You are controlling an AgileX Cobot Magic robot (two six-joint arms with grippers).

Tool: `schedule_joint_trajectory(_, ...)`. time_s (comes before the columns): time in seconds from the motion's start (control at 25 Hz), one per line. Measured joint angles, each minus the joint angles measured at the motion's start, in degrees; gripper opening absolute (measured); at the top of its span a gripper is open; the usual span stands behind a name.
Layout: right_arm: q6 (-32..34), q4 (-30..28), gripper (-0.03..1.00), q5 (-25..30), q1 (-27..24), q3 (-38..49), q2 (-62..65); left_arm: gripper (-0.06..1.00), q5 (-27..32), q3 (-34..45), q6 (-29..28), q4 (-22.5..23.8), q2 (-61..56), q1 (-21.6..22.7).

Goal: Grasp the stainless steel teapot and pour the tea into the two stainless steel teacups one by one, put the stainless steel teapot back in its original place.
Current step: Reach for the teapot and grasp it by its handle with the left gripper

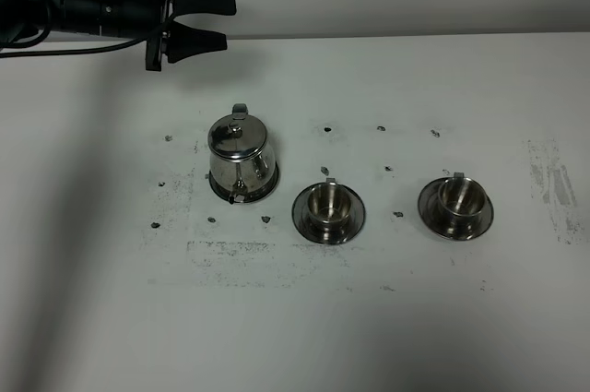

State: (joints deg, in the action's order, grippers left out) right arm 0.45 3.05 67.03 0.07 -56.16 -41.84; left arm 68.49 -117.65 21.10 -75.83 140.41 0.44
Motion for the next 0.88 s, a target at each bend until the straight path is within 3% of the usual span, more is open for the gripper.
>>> schedule_joint_trajectory(0.2, 0.1, -0.7, 0.46, -3.4, 0.0, 10.3, 16.6, 0.54, 0.0, 0.0, 0.1, 0.0, 0.0, 0.0)
schedule_joint_trajectory(0.4, 0.3, -1.0, 0.45, -7.3, 0.0, 14.3, 28.8, 0.54, 0.0, 0.0, 0.1, 0.0, 0.0, 0.0)
schedule_joint_trajectory(0.88, 0.0, -0.5, 0.42, -3.3, 0.0, 19.8, 38.4, 0.54, 0.0, 0.0, 0.1, 1.2, 0.0, 0.0)
